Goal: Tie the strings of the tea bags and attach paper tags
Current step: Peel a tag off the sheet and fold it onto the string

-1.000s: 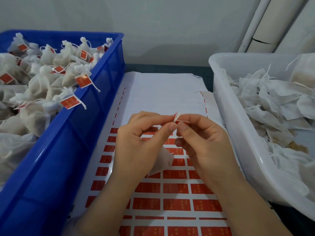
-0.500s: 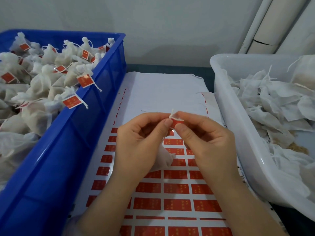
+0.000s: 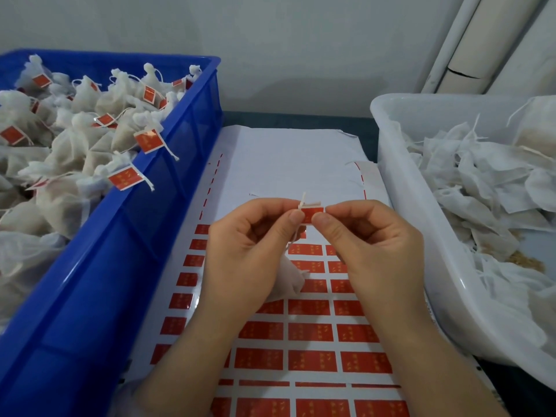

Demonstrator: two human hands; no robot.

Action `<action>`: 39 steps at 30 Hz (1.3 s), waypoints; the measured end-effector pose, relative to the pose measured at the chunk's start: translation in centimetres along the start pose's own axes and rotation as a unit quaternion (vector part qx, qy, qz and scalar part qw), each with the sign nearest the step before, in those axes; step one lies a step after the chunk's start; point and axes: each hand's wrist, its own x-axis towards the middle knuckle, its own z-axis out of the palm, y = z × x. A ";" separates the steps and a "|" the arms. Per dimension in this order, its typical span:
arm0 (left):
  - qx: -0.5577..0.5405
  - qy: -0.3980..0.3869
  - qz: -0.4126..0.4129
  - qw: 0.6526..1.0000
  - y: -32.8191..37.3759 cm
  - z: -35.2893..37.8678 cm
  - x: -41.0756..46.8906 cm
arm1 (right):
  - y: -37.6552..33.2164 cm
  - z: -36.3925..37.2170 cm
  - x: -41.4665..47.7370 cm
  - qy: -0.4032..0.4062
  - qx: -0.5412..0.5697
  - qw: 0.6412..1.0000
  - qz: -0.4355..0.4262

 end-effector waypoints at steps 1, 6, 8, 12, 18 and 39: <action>0.003 0.000 0.000 1.000 0.0 0.0 0.0 | 0.0 0.0 0.0 0.001 -0.005 1.000 -0.005; 0.012 -0.005 0.004 1.000 -0.1 0.0 0.0 | 0.2 0.1 0.0 0.008 -0.033 0.999 -0.023; 0.015 -0.007 0.007 1.000 -0.1 0.1 -0.1 | 0.4 0.2 -0.1 0.013 -0.045 0.999 -0.026; 0.016 0.003 0.013 1.000 -0.3 0.0 0.0 | 0.7 0.1 0.1 0.020 -0.055 0.998 -0.001; 0.020 -0.011 0.013 1.000 -0.2 -0.1 0.1 | 0.3 0.2 0.0 -0.058 0.001 0.998 0.002; -0.045 0.033 -0.064 0.996 -1.5 -0.4 0.4 | 2.2 0.8 -0.4 -0.178 -0.051 0.982 0.028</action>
